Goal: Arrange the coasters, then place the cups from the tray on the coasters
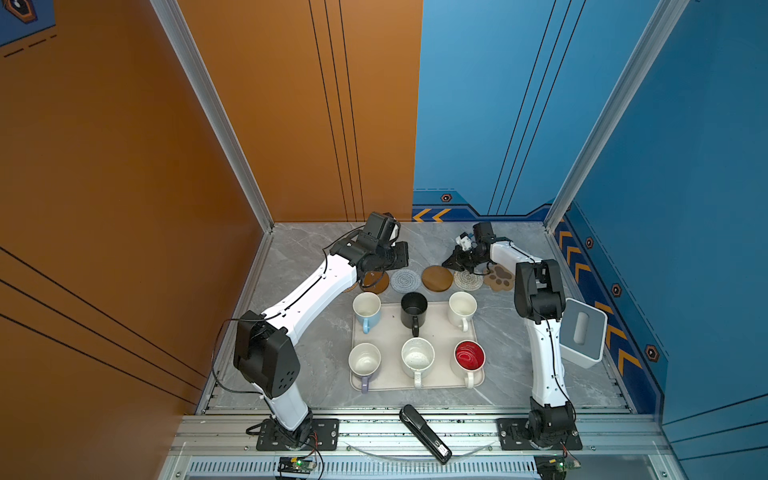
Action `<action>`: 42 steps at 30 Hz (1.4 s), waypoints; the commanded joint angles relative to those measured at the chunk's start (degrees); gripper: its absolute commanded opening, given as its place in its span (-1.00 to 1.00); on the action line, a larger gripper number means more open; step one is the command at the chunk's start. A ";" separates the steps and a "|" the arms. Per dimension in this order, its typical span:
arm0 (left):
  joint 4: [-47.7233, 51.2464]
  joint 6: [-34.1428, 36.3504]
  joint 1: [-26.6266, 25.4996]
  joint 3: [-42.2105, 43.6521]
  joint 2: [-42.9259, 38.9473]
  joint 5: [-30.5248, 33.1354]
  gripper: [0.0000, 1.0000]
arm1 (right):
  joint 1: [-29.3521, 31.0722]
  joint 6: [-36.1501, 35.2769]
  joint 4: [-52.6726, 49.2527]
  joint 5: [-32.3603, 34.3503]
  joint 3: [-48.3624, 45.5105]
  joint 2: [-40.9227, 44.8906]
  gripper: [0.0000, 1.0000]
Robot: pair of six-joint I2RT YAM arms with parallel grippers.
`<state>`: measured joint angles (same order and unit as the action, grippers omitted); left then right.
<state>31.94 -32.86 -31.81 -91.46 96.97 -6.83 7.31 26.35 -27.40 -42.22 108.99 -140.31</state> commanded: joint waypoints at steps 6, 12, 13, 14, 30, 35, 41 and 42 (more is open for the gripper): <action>-0.66 0.08 -0.46 0.89 -2.20 0.94 -1.00 | 0.96 -1.67 -2.54 2.31 -1.83 1.49 -1.00; -0.66 0.34 -0.52 0.67 -2.28 1.09 -1.00 | -0.34 -0.24 1.45 6.23 -3.36 6.50 -1.00; -0.72 0.34 -0.47 0.67 -2.27 1.12 -1.00 | -0.68 0.12 2.53 6.43 -3.97 7.44 -1.00; -0.70 0.34 -0.53 0.67 -2.38 1.14 -1.00 | -1.13 0.50 3.47 6.68 -4.62 8.57 -1.00; -1.88 -0.33 -1.10 3.30 -4.43 0.91 -1.00 | -6.41 -1.19 4.08 8.37 -15.78 15.04 -1.00; -1.87 -0.38 -1.48 3.83 -5.06 1.10 -1.00 | -6.96 -1.65 3.94 9.42 -17.51 15.99 -1.00; -1.92 -0.48 -1.76 4.34 -5.59 1.51 -1.00 | -7.22 -2.18 3.89 10.68 -20.77 17.02 -1.00; -1.86 -0.48 -1.76 4.44 -5.69 1.52 -1.00 | -7.31 -2.27 3.99 10.71 -21.36 17.16 -1.00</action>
<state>30.41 -32.91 -33.08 -87.99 93.49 -6.52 0.58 25.45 -23.14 -33.26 89.32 -125.99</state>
